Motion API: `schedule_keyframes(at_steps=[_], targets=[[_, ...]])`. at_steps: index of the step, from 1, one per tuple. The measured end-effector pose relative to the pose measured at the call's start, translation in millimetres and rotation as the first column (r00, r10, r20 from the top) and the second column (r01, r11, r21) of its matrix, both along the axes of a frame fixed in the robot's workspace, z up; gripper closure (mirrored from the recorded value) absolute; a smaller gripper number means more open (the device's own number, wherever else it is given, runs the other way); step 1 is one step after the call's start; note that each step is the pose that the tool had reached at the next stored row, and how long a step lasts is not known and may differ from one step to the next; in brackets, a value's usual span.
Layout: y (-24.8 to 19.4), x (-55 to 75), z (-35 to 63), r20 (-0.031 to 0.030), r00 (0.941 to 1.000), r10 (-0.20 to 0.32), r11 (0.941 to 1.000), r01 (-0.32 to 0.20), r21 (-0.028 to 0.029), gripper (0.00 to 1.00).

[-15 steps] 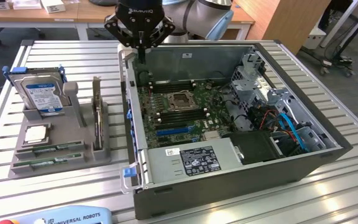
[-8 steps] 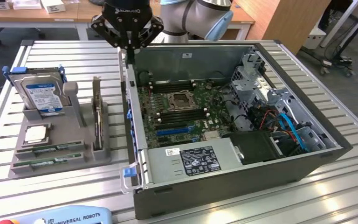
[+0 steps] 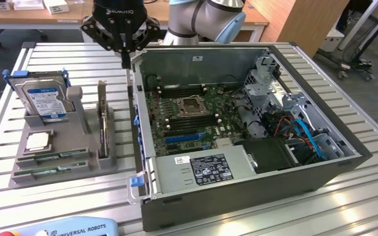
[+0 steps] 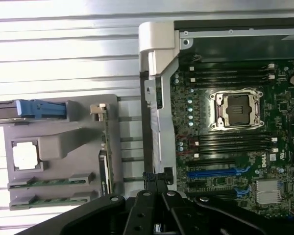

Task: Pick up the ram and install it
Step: 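Reach for the ram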

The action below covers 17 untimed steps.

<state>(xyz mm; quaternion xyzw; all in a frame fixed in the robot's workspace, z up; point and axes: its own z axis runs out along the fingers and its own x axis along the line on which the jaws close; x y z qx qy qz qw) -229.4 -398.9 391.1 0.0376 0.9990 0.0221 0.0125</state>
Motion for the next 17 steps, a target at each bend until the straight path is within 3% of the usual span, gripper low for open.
schedule_keyframes(at_steps=[17], targets=[[0.0,-52.3,-3.1,0.0,1.0,-0.002,1.0,0.002,0.0,0.9]])
